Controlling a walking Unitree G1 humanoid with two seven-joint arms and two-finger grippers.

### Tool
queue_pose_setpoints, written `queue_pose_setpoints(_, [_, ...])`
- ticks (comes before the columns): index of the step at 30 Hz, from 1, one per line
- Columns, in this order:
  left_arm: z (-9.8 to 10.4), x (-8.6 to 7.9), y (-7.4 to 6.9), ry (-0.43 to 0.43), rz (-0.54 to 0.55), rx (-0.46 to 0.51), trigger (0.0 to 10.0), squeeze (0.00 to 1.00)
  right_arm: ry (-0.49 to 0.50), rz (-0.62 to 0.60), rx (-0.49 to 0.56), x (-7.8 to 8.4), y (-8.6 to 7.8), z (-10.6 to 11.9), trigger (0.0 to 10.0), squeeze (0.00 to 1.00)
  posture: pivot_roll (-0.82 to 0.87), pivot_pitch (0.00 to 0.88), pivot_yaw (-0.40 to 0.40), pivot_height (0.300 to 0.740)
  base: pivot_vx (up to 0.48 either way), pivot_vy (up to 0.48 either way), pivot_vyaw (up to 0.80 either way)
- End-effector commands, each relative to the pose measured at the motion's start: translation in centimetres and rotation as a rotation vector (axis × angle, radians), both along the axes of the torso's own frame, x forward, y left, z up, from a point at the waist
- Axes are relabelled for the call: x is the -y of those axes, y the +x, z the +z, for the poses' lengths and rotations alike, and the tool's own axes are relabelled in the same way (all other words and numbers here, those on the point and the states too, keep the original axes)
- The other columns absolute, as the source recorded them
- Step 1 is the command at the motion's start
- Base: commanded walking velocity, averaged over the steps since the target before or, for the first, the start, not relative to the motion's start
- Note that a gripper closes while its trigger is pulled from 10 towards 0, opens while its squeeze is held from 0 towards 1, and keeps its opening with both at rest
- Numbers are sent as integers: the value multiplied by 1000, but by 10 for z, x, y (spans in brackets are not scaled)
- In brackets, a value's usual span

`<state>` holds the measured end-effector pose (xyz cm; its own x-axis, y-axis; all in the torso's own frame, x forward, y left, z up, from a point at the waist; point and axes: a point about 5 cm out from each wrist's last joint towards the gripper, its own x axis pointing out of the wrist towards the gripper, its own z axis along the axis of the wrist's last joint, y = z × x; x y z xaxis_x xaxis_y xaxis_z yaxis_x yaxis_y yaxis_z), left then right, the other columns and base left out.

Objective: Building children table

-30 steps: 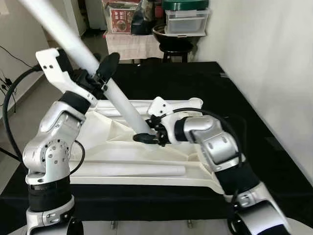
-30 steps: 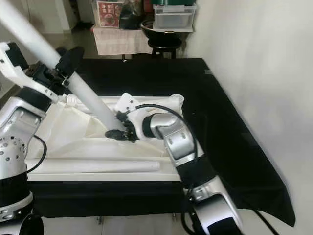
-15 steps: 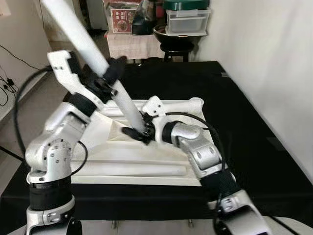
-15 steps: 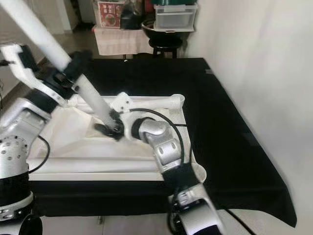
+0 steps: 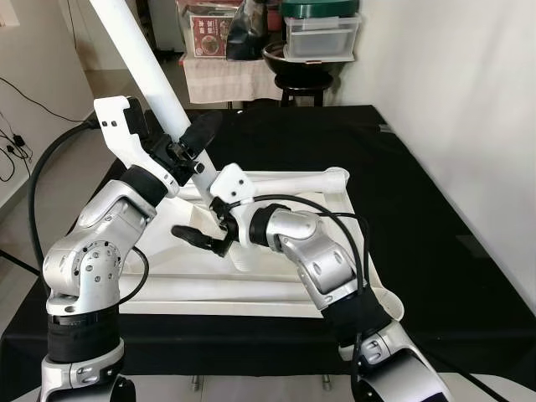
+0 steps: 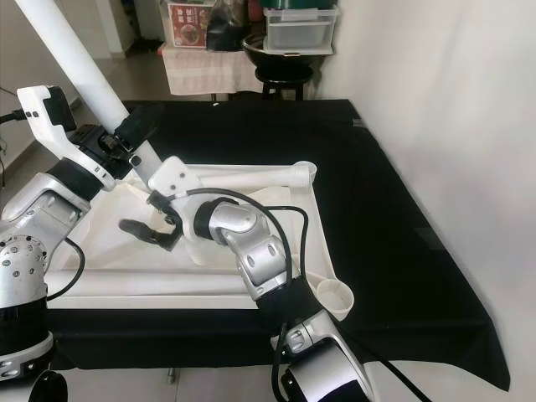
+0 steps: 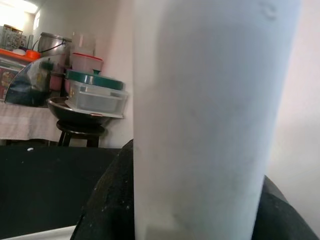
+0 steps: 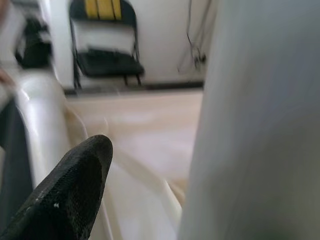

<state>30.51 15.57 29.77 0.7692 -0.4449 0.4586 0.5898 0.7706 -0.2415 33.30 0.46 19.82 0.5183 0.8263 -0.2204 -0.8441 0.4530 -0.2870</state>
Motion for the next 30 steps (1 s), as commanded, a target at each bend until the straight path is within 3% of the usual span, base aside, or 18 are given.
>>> queue_pose_setpoints(1, [10,16,-2,5,-99,52,0,0,-54,-46,-43,-1,2,-14,10000,0,-140,0,1,740,0,0,0])
queue_pose_setpoints(5, [16,20,-1,-1,-112,69,0,0,-13,-165,-120,3,13,-21,10000,0,-143,0,2,740,0,0,0])
queue_pose_setpoints(7, [16,20,-1,-1,-112,69,0,0,-13,-165,-120,3,13,-21,10000,0,-143,0,2,740,0,0,0])
queue_pose_setpoints(8, [16,24,-1,-11,-126,71,0,0,91,-208,-125,1,19,-11,10000,0,-139,0,-4,740,0,0,0])
queue_pose_setpoints(10, [16,25,-1,-14,-131,72,0,0,132,-215,-122,-1,21,-6,10000,0,-139,0,-4,740,0,0,0])
queue_pose_setpoints(11, [16,26,-1,-15,-134,72,0,0,157,-219,-120,-1,22,-4,5686,0,-139,0,-4,740,0,0,0])
queue_pose_setpoints(12, [16,26,-1,-15,-134,72,0,0,157,-219,-120,-1,22,-4,5686,0,-139,0,-4,740,0,0,0])
queue_pose_setpoints(13, [15,27,-1,-15,-135,72,0,0,188,-216,-114,-3,22,1,863,0,-137,0,-5,740,0,0,0])
queue_pose_setpoints(14, [15,27,-2,-19,-137,72,0,0,216,-200,-102,-6,21,6,0,0,-136,0,-6,740,0,0,0])
queue_pose_setpoints(24, [17,29,-2,-32,-147,76,0,0,310,-140,-9,-17,19,28,0,0,-137,0,-4,740,0,0,0])
queue_pose_setpoints(30, [20,28,-1,-39,-135,88,0,0,300,-122,16,-17,17,28,0,0,-138,0,-2,740,0,0,0])
